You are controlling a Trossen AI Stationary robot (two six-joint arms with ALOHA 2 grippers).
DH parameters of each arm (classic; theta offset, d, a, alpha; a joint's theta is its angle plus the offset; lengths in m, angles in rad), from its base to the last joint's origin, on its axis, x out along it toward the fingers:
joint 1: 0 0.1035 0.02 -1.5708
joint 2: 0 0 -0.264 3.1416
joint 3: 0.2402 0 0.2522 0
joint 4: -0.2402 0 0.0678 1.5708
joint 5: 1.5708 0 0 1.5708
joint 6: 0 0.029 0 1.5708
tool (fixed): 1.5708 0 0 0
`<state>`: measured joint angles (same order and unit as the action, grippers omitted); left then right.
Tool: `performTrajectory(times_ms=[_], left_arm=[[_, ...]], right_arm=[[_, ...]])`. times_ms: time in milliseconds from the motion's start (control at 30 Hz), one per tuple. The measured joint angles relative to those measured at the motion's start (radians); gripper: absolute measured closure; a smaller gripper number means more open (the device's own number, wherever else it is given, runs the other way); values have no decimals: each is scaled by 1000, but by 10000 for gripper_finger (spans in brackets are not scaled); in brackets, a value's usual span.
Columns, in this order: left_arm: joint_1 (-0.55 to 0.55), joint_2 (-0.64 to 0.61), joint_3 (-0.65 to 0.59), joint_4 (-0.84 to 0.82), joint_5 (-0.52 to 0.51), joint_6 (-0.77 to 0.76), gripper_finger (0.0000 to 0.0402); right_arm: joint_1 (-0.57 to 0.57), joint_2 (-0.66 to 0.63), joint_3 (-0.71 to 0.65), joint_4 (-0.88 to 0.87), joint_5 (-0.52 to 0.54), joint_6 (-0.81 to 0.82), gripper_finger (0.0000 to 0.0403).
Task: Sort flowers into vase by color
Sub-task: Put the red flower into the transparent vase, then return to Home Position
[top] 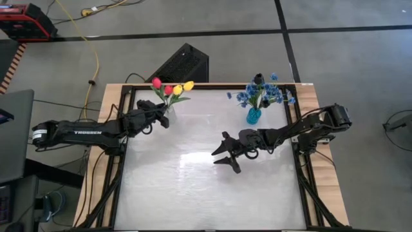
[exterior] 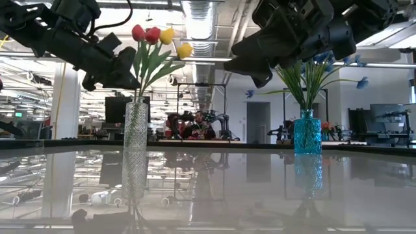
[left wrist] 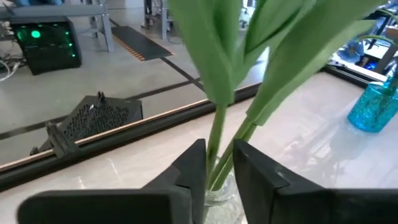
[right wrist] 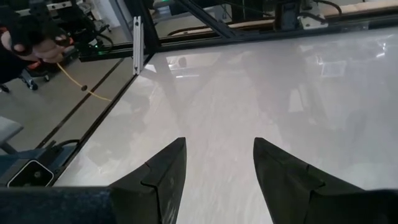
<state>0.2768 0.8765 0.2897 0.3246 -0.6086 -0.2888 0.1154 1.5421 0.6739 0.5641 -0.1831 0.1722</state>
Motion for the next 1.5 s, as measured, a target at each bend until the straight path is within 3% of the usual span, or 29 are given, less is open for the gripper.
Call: performTrajectory(times_ms=[167, 367, 533, 733, 1000, 1167, 1333, 1500], left_arm=[[0, -33, 1, -18, 15, 18, 310], [-1, -131, 74, -252, 42, 27, 301], [-5, -181, 135, -412, 146, -47, 301], [-75, -179, 138, -476, 282, -123, 301], [-350, -168, 138, -454, 137, -151, 301], [-541, -161, 124, -419, 8, -156, 301], [-674, -145, 46, -234, -48, -82, 301], [-710, -94, -58, 26, -54, -17, 301]], right_arm=[[0, 0, 0, -37, 0, 27, 191], [0, -32, 0, -104, 0, 40, 191], [0, -124, 0, -202, 0, 43, 191], [20, -241, 0, -333, 15, 85, 191], [151, -326, 0, -459, 244, 90, 191], [247, -336, -48, -359, 410, 26, 191], [251, -335, -173, -144, 395, -12, 202], [221, -335, -276, -20, 379, -3, 238]])
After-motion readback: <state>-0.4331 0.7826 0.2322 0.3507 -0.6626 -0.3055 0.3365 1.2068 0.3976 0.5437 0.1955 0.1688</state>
